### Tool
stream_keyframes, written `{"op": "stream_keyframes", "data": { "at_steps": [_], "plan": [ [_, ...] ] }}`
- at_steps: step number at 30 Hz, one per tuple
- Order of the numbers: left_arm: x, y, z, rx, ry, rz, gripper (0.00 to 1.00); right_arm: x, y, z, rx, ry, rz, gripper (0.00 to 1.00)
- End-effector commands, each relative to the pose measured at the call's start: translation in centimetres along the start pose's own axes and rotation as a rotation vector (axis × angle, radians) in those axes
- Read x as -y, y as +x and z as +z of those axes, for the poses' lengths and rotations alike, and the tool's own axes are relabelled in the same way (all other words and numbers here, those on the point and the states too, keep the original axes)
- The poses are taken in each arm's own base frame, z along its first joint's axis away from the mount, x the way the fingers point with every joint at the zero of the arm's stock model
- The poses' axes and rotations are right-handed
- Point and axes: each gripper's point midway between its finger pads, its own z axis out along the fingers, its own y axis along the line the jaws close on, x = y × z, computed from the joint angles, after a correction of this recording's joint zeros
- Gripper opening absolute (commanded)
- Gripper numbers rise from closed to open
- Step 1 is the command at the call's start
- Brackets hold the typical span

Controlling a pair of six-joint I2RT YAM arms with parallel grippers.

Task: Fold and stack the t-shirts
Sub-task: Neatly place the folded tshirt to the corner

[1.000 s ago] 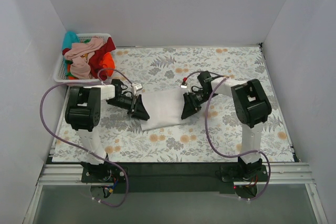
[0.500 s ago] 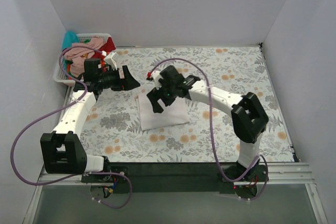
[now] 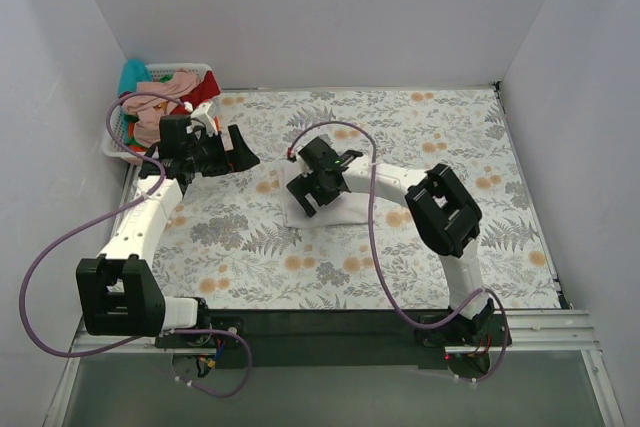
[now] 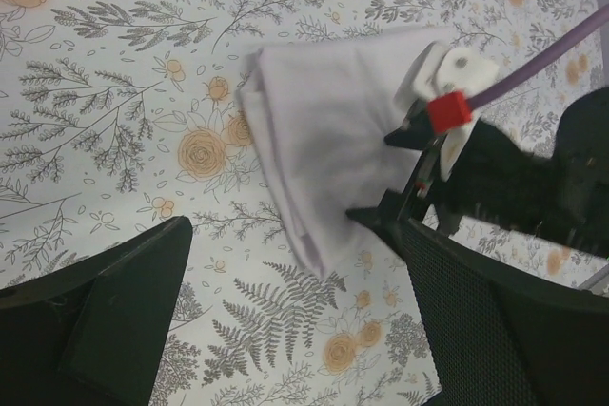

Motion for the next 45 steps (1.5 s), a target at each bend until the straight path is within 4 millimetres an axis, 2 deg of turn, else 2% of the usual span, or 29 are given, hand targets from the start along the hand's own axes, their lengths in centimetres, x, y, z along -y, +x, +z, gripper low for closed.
{"op": "stream_keyframes", "data": {
  "at_steps": [1,2,3,5,6,7,8,10,11,12,13,14,15,16,17,19,21,22,23,25,26,29,31,32,35,36,39,43,45],
  "plan": [
    [0.0,-0.5,-0.8,0.038,-0.014,0.035,0.92,8.4,6.5,0.1,-0.170,0.117,0.101,0.98],
    [0.0,-0.4,-0.8,0.035,-0.012,0.040,0.92,10.0,7.3,-0.3,-0.179,0.116,0.072,0.98],
    [0.0,-0.4,-0.8,0.036,-0.010,0.041,0.92,13.0,7.9,-1.2,-0.168,0.119,0.120,0.98],
    [0.0,-0.2,-0.6,0.032,-0.007,0.040,0.92,15.8,9.5,-2.3,-0.170,0.096,0.087,0.98],
    [0.1,-0.2,-0.6,0.027,0.005,0.041,0.92,18.8,10.4,-2.9,-0.154,0.102,0.126,0.98],
    [0.1,-0.1,-0.4,0.025,0.009,0.041,0.92,20.4,11.2,-3.4,-0.154,0.114,0.126,0.98],
    [0.2,0.0,-0.4,0.019,0.014,0.040,0.92,22.9,12.4,-4.1,-0.144,0.097,0.109,0.98],
    [0.3,0.1,-0.3,0.014,0.023,0.040,0.92,25.3,13.5,-4.6,-0.137,0.089,0.092,0.98],
    [0.2,0.1,-0.2,0.013,0.022,0.039,0.93,27.1,14.8,-4.8,-0.135,0.080,0.108,0.98],
    [0.3,0.2,-0.1,0.006,0.031,0.038,0.92,28.4,14.8,-5.0,-0.126,0.079,0.058,0.98],
    [0.3,0.1,0.2,0.005,0.039,0.034,0.92,30.8,15.9,-5.1,-0.130,0.078,0.015,0.98],
    [0.3,0.1,0.2,0.005,0.039,0.034,0.92,30.7,16.4,-4.6,-0.143,0.067,0.019,0.98],
    [0.4,0.1,0.2,0.001,0.042,0.031,0.93,31.8,16.1,-4.9,-0.119,0.057,0.017,0.98],
    [0.4,0.1,0.3,-0.003,0.049,0.028,0.93,32.0,15.9,-4.6,-0.120,0.041,-0.024,0.98],
    [0.5,0.1,0.3,-0.003,0.049,0.029,0.92,32.6,17.1,-4.5,-0.138,0.023,-0.012,0.98],
    [0.6,-0.1,0.2,0.000,0.052,0.033,0.93,33.8,17.0,-4.8,-0.129,0.033,-0.042,0.98],
    [0.7,-0.3,-0.1,0.004,0.049,0.045,0.93,34.5,16.9,-5.8,-0.117,0.040,-0.036,0.98],
    [0.8,-0.4,-0.3,0.011,0.050,0.054,0.93,35.1,16.1,-6.6,-0.096,0.058,-0.028,0.98],
    [0.9,-0.5,-0.4,0.016,0.048,0.062,0.93,35.5,15.2,-8.4,-0.062,0.086,0.009,0.98],
    [0.9,-0.5,-0.6,0.022,0.046,0.065,0.93,35.3,13.7,-10.7,-0.011,0.104,0.053,0.98],
    [1.0,-0.6,-0.7,0.026,0.051,0.067,0.93,35.1,12.2,-13.2,0.043,0.139,0.101,0.98],
    [1.2,-0.7,-0.8,0.033,0.057,0.068,0.93,33.0,10.2,-16.8,0.128,0.154,0.205,0.98],
    [1.3,-0.8,-0.9,0.039,0.059,0.069,0.93,32.0,10.3,-17.5,0.117,0.174,0.268,0.98],
    [1.2,-0.7,-0.9,0.038,0.055,0.068,0.93,30.9,10.8,-17.3,0.100,0.168,0.287,0.98],
    [1.4,-0.7,-1.3,0.049,0.052,0.070,0.93,29.4,12.9,-16.2,0.031,0.176,0.408,0.98],
    [1.4,-0.6,-1.5,0.055,0.049,0.073,0.93,28.5,14.4,-15.3,-0.012,0.167,0.468,0.98],
    [1.4,-0.5,-1.9,0.066,0.045,0.078,0.93,27.0,17.0,-13.7,-0.081,0.152,0.561,0.98],
    [1.3,-0.4,-1.9,0.065,0.039,0.076,0.94,26.7,17.8,-12.2,-0.076,0.167,0.614,0.98],
    [1.3,-0.4,-1.9,0.066,0.037,0.073,0.95,27.0,17.5,-11.5,-0.065,0.190,0.620,0.98]
  ]
}}
